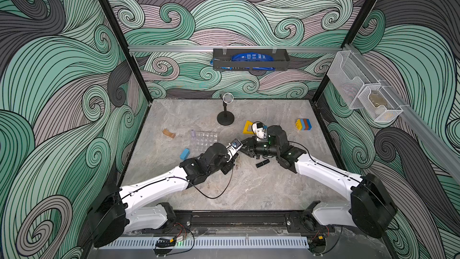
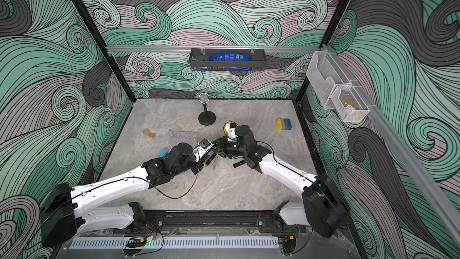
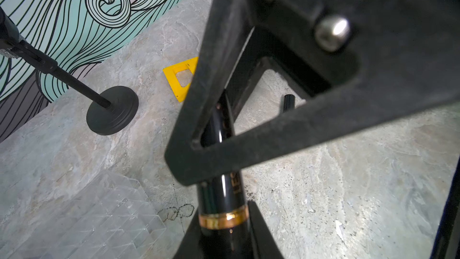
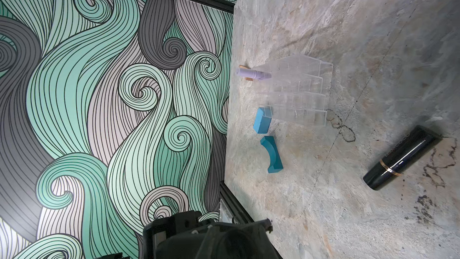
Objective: Arrange the lipsticks in the organizer
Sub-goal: Pick up the lipstick at the center of the board.
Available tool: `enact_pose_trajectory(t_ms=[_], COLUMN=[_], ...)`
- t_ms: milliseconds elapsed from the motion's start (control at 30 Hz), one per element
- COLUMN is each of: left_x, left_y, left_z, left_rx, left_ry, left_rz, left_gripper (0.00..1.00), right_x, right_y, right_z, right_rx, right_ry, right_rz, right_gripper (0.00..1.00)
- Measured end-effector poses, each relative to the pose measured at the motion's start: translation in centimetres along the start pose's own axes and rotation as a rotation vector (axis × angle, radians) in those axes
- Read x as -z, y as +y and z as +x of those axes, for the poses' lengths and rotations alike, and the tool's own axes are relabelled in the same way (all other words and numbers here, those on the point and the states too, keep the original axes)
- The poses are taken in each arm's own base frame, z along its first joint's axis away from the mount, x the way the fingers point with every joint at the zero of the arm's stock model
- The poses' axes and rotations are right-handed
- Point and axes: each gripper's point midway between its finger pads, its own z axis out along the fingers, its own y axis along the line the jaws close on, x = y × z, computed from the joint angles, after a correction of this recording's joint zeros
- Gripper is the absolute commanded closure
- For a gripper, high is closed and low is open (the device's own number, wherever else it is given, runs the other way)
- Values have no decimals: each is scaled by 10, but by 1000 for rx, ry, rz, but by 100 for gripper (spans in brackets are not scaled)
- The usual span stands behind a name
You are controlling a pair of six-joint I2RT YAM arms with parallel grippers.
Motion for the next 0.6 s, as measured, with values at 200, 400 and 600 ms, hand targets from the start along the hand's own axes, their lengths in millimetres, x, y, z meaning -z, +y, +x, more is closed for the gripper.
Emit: enact_pose_trajectory(t_ms=[200,400,600], left_x=[3,17,37], left_y=[5,24,64], left_z=[-3,-14,-44], left_rx=[33,184,577], left_ry=[-4,-14,-115], left_rz=[-26,15,232], left_gripper=[100,100,97], right_x=[2,27,51], right_y=[0,0,35], right_z=[-1,-30,-38], right_rx=[0,62,312], right_ry=[6,-36,-83], right_rz=[-7,-42,-152], right_gripper=[56,45,47])
